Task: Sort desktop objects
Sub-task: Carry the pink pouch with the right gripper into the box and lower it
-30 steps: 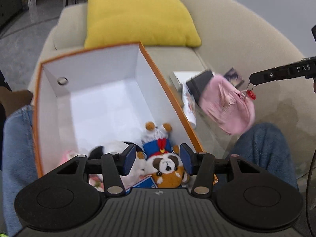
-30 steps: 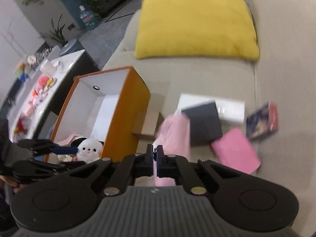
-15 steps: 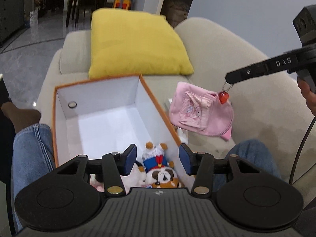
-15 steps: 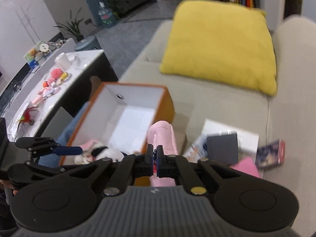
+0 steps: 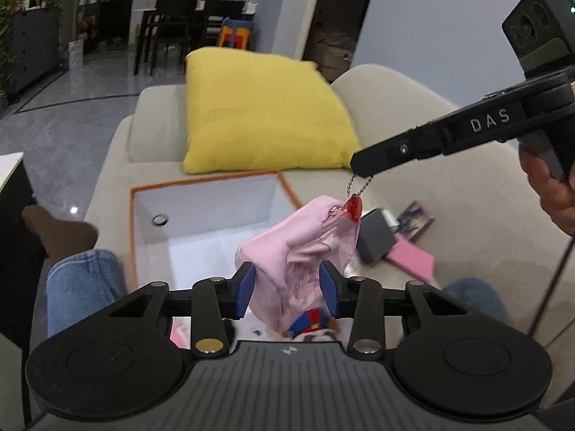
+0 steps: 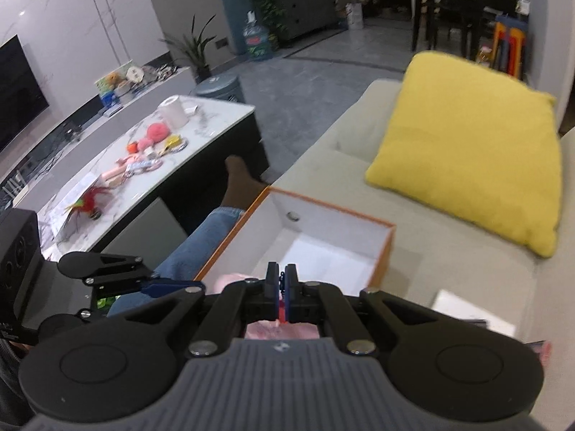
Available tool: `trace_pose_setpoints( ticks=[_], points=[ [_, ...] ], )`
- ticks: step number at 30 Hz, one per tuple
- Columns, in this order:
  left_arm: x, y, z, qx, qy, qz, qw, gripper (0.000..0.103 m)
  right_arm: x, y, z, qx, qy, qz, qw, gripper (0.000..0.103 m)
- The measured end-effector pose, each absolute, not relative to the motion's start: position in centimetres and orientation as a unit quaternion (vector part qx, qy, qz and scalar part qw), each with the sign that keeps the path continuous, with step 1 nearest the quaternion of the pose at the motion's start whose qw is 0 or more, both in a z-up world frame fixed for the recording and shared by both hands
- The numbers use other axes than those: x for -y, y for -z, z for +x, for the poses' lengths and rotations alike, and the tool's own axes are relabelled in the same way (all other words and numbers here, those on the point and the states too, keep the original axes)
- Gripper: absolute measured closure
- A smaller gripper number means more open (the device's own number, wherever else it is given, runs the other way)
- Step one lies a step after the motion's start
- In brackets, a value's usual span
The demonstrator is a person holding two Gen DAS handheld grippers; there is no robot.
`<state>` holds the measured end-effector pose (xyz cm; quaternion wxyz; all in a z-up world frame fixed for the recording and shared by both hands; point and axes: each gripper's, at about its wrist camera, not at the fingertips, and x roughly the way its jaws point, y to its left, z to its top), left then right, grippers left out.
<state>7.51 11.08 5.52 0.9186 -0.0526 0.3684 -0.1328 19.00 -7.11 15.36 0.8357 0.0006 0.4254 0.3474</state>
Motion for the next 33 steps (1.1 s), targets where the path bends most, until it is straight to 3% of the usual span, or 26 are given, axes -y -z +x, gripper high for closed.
trace_pose_setpoints(
  ticks=[11, 22, 27, 33],
  points=[
    [-12.1, -0.3, 11.3, -0.414, 0.114, -0.043, 0.902, 0.061, 3.1, -8.9, 22.6, -0.488, -0.346, 0.01, 0.802, 0.101],
    [-11.3, 4.6, 16.3, -0.464, 0.097, -0.036, 0.88, 0.071, 1.4, -4.2, 26.8, -0.53, -0.324, 0.005, 0.784, 0.101],
    [-10.7, 6.1, 17.2, -0.487, 0.112, -0.034, 0.865, 0.08, 0.9, -2.7, 28.1, -0.55, -0.318, -0.005, 0.772, 0.101],
    [-10.0, 6.8, 17.7, -0.495, 0.118, -0.029, 0.86, 0.08, 0.6, -2.2, 29.0, -0.567, -0.311, -0.035, 0.762, 0.091]
  ],
)
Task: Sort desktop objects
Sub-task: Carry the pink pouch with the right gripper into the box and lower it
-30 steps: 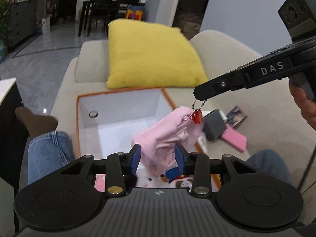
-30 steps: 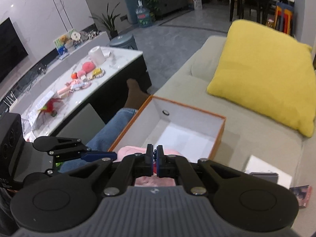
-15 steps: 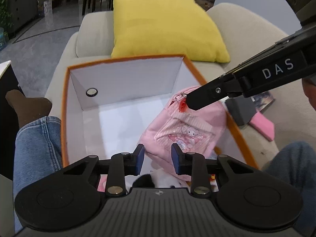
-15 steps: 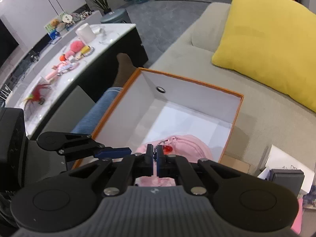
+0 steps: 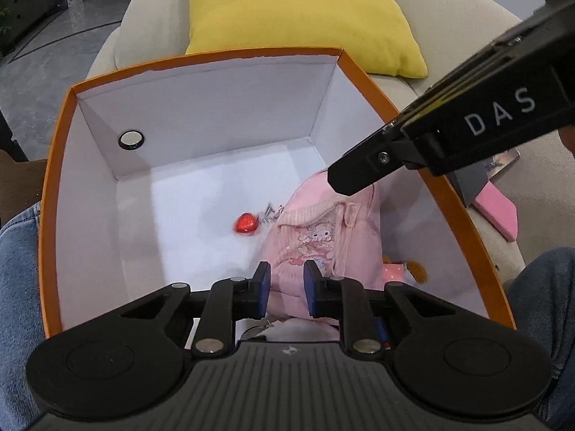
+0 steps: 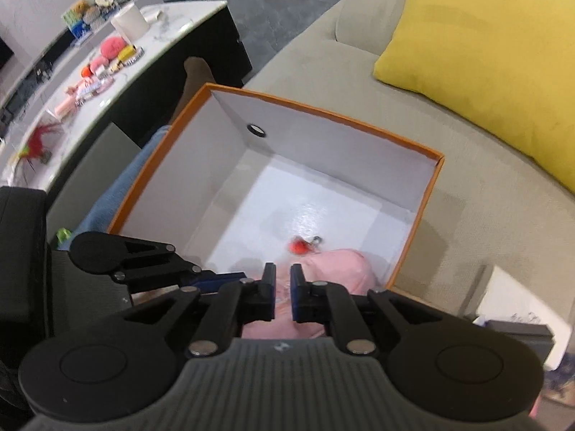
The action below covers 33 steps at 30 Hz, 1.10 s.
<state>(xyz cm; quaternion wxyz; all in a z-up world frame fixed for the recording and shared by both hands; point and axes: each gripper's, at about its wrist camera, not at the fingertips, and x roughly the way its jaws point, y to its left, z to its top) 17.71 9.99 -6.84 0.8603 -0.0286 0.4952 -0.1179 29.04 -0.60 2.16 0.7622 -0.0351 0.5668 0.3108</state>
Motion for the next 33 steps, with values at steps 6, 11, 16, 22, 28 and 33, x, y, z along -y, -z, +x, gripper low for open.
trace_pose_setpoints(
  ticks=[6, 11, 16, 22, 28, 33],
  points=[
    [-9.9, 7.0, 17.8, -0.5, 0.117, -0.023, 0.858, 0.08, -0.5, -1.4, 31.1, -0.59, -0.277, -0.102, 0.751, 0.077],
    [-10.2, 7.1, 17.6, -0.499, 0.12, -0.029, 0.858, 0.08, -2.5, 0.1, 33.0, -0.619, -0.273, -0.162, 0.719, 0.075],
    [-10.6, 7.7, 17.5, -0.495, 0.124, -0.035, 0.859, 0.08, -4.8, 1.6, 34.2, -0.641, -0.276, -0.225, 0.68, 0.071],
    [-11.4, 8.1, 17.2, -0.493, 0.128, -0.045, 0.86, 0.08, -7.6, 3.2, 35.2, -0.67, -0.276, -0.297, 0.621, 0.058],
    [-11.8, 8.3, 17.0, -0.497, 0.129, -0.049, 0.857, 0.08, -8.7, 4.8, 35.8, -0.71, -0.274, -0.319, 0.565, 0.061],
    [-12.1, 8.3, 16.9, -0.497, 0.13, -0.059, 0.856, 0.08, -7.9, 4.6, 36.2, -0.717, -0.269, -0.296, 0.571, 0.079]
  ],
)
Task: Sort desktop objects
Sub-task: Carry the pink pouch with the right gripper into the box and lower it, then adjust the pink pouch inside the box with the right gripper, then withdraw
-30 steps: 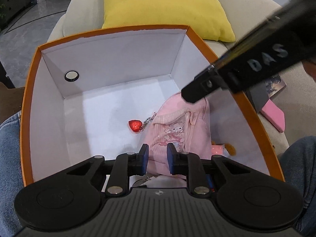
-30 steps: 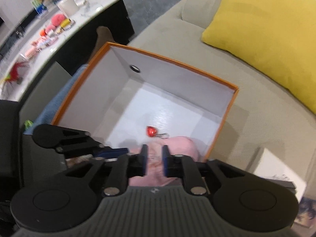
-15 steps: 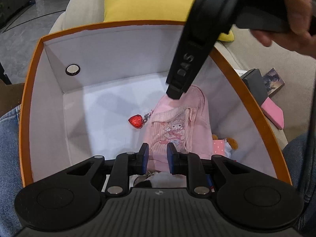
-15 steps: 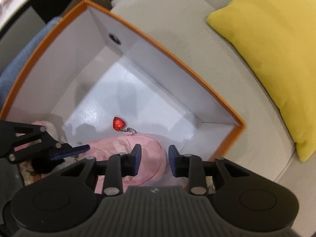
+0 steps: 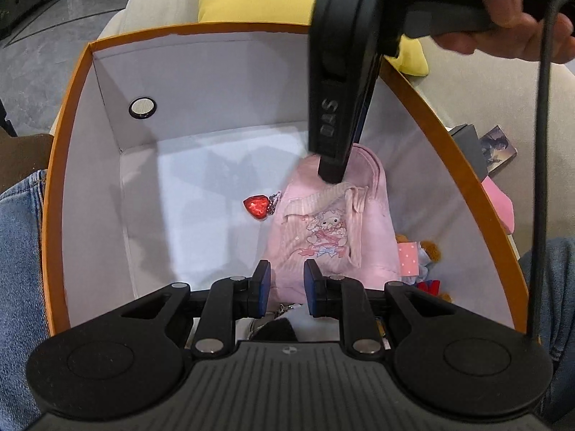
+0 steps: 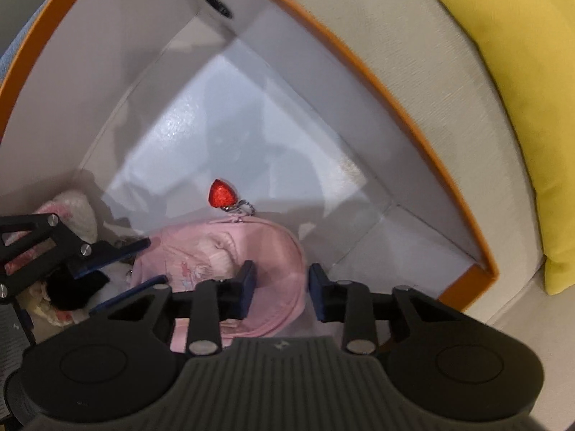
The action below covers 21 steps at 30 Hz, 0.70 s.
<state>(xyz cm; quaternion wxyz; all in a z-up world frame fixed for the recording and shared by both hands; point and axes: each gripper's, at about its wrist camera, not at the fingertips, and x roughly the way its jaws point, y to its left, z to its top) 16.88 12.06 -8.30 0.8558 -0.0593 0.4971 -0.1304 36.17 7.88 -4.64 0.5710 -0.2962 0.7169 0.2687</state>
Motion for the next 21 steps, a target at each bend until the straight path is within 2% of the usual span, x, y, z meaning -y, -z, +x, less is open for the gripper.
trace_pose_setpoints(
  ticks=[4, 11, 17, 21],
  points=[
    [-12.4, 8.0, 17.1, -0.491, 0.128, -0.066, 0.859, 0.08, -6.0, 2.5, 35.9, -0.701, -0.272, -0.269, 0.601, 0.09],
    [-13.4, 6.4, 17.7, -0.458, 0.113, -0.095, 0.877, 0.08, -2.7, -4.2, 34.3, -0.645, -0.268, -0.185, 0.691, 0.096],
    [-13.3, 4.2, 18.1, -0.437, 0.113, -0.122, 0.884, 0.08, -2.5, -7.5, 29.5, -0.521, -0.225, -0.266, 0.779, 0.096],
    [-12.2, 4.8, 19.1, -0.447, 0.118, -0.133, 0.877, 0.081, -3.2, -7.0, 26.4, -0.467, -0.207, -0.308, 0.803, 0.096]
  ],
)
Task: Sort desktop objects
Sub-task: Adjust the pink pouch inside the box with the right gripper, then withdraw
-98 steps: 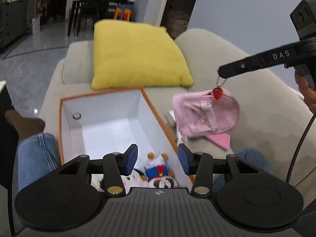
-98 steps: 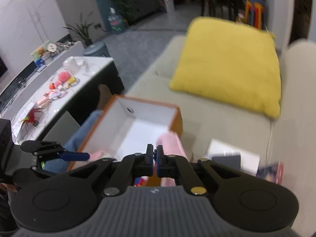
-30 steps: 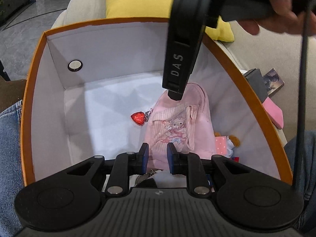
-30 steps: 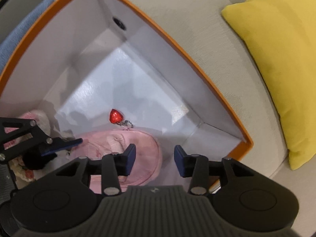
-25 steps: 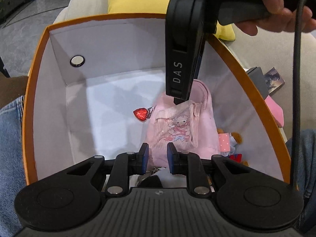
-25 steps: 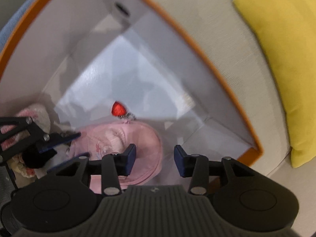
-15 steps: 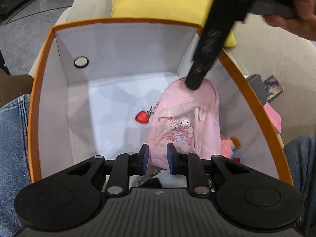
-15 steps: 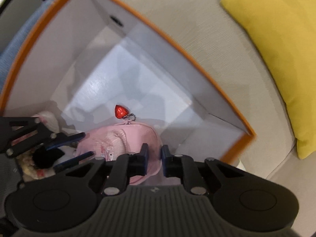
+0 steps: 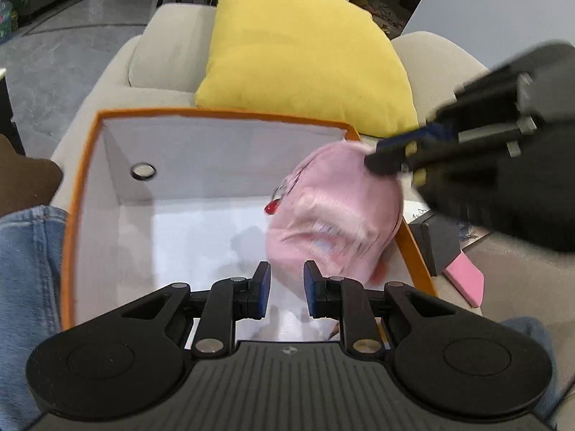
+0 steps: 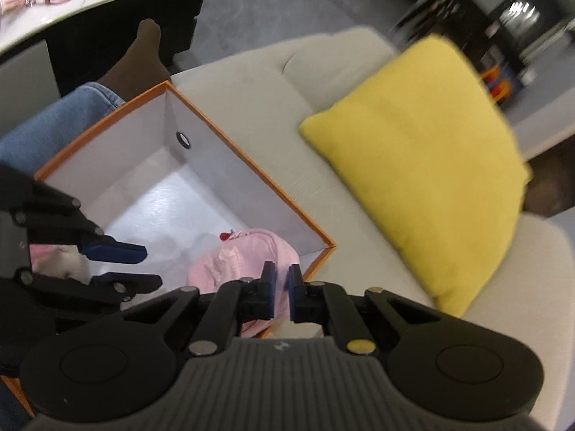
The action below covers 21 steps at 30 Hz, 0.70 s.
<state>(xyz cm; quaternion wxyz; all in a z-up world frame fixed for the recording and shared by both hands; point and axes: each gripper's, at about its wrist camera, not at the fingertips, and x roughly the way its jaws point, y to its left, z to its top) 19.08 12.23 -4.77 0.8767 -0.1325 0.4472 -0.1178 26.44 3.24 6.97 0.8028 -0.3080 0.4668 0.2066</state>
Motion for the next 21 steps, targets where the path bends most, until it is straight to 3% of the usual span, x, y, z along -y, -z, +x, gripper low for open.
trace_pose_setpoints(
  ticks=[16, 21],
  points=[
    [-10.9, 7.8, 20.6, -0.477, 0.134, -0.152, 0.855, 0.084, 2.7, -5.0, 26.4, -0.588, -0.235, -0.063, 0.772, 0.095],
    [-10.2, 8.6, 21.5, -0.487, 0.146, -0.152, 0.848, 0.086, 3.9, -5.1, 27.1, -0.575, -0.229, -0.049, 0.784, 0.084]
  ],
)
